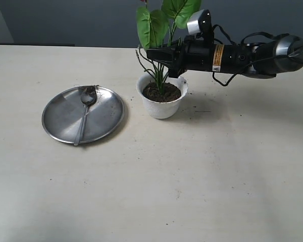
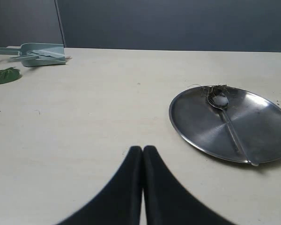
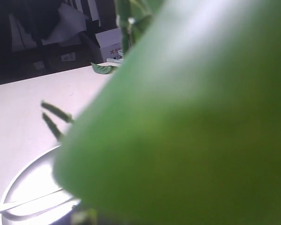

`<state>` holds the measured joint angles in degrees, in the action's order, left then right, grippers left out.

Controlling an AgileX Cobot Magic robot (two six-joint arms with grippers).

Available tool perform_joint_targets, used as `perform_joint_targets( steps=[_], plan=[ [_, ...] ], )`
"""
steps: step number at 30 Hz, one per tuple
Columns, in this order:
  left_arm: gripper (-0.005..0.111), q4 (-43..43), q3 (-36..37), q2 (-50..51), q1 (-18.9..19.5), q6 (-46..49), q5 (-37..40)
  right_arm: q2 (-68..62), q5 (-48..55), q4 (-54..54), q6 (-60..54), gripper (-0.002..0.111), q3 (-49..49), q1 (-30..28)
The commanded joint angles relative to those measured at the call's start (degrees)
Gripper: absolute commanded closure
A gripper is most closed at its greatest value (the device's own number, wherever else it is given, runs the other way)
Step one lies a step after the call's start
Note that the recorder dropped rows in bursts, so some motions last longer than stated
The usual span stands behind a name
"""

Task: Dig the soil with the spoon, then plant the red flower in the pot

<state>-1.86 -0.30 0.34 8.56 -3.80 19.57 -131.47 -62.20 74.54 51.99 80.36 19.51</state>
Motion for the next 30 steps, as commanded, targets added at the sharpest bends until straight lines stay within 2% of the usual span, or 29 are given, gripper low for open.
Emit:
perform_joint_targets(
  steps=[1, 12, 19, 30],
  plan=[
    [0.106, 0.35, 0.30, -0.34, -0.24, -0.06, -0.36, -4.16, 13.64, 12.99, 0.61, 0.109, -2.96, -0.10],
    [0.106, 0.35, 0.30, -0.34, -0.24, -0.06, -0.36, -4.16, 13.40, 10.89, 0.61, 0.108, -2.96, -0.10],
    [0.106, 0.35, 0.30, -0.34, -0.24, -0.06, -0.36, -4.16, 13.40, 10.89, 0.61, 0.080, -2.96, -0.10],
    [0.106, 0.35, 0.30, -0.34, -0.24, -0.06, -0.36, -4.05, 9.97, 10.89, -0.07, 0.079, -2.96, -0.10]
  ],
)
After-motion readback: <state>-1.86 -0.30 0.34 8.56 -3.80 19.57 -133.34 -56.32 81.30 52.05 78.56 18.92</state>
